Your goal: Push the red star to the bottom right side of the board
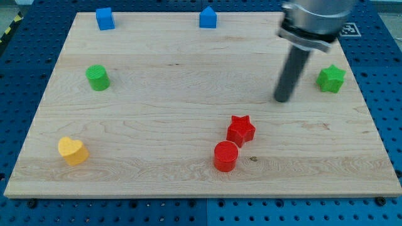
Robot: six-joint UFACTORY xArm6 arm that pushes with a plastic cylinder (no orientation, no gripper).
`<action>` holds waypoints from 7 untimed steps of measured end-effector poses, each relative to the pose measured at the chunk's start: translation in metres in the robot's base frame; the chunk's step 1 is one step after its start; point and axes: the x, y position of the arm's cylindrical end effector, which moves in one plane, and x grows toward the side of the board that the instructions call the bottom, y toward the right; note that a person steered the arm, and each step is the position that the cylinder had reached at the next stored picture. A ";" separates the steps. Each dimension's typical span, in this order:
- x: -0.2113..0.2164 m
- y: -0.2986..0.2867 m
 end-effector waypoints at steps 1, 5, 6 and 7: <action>0.000 -0.075; 0.103 -0.120; 0.106 -0.104; 0.105 -0.104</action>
